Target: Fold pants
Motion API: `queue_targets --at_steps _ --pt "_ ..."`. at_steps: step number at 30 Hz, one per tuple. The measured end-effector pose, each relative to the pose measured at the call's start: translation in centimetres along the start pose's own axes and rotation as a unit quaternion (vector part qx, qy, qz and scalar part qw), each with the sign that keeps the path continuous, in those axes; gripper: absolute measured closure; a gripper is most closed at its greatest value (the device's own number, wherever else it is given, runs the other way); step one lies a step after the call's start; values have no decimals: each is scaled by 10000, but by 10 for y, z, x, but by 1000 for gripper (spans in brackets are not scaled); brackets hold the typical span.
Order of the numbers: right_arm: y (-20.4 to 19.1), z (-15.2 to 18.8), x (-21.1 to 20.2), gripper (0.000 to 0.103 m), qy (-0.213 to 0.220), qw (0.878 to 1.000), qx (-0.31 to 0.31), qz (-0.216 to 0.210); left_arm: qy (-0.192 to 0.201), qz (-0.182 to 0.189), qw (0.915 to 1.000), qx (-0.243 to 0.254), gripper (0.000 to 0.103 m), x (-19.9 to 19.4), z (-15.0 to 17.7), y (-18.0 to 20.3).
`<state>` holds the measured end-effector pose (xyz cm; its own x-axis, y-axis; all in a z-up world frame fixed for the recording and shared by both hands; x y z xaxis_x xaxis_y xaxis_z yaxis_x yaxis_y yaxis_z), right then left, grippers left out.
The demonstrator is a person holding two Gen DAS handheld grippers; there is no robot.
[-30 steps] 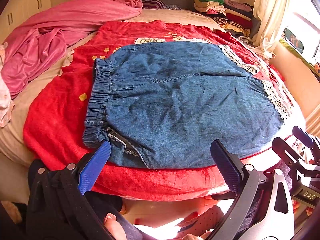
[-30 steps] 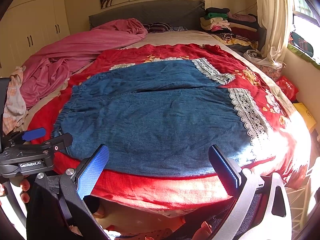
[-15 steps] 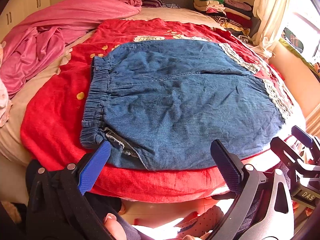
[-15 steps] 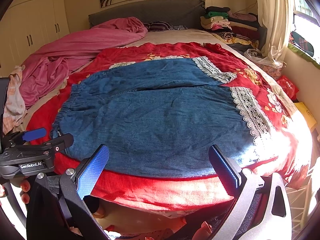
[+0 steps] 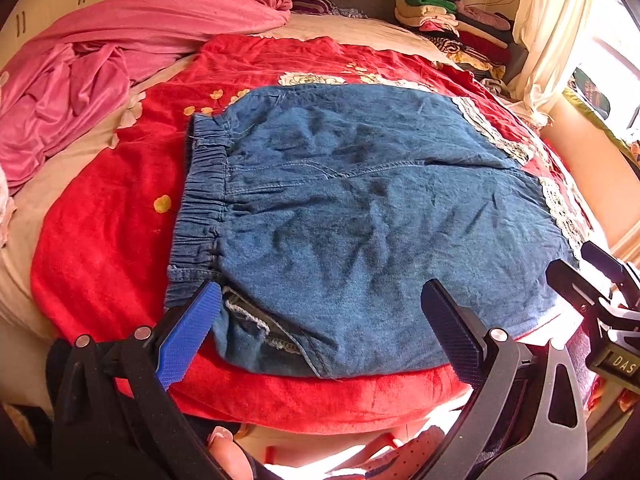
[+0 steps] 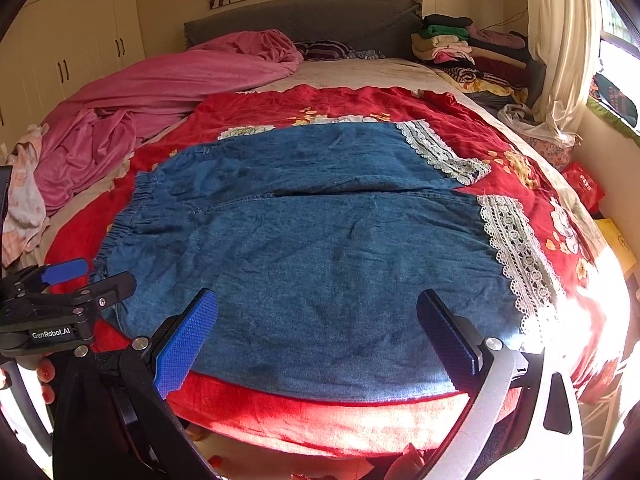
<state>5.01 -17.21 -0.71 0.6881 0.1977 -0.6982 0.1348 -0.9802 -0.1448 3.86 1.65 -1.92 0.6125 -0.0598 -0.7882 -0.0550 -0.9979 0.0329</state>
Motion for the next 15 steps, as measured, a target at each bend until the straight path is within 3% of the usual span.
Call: queue_targets --at_steps 8,15 --pt "-15 -49 48 4 -444 9977 31 -502 114 -248 9991 -325 9 16 -37 -52" --pt "-43 -91 87 4 -478 9960 -646 -401 54 -443 9978 -497 9 48 -81 -110"
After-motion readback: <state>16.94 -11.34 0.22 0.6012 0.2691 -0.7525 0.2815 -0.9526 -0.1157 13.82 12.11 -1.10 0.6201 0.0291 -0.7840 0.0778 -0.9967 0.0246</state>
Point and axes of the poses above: each gripper's, at about its wrist camera, not at the fingertips, and x roughly the way its jaws point, y to its right, z to its underside, the point moved 2 cm from there along x, roughly the way its jaws point, and after that the axes turned 7 degrees about x, right-handed, at the moved point
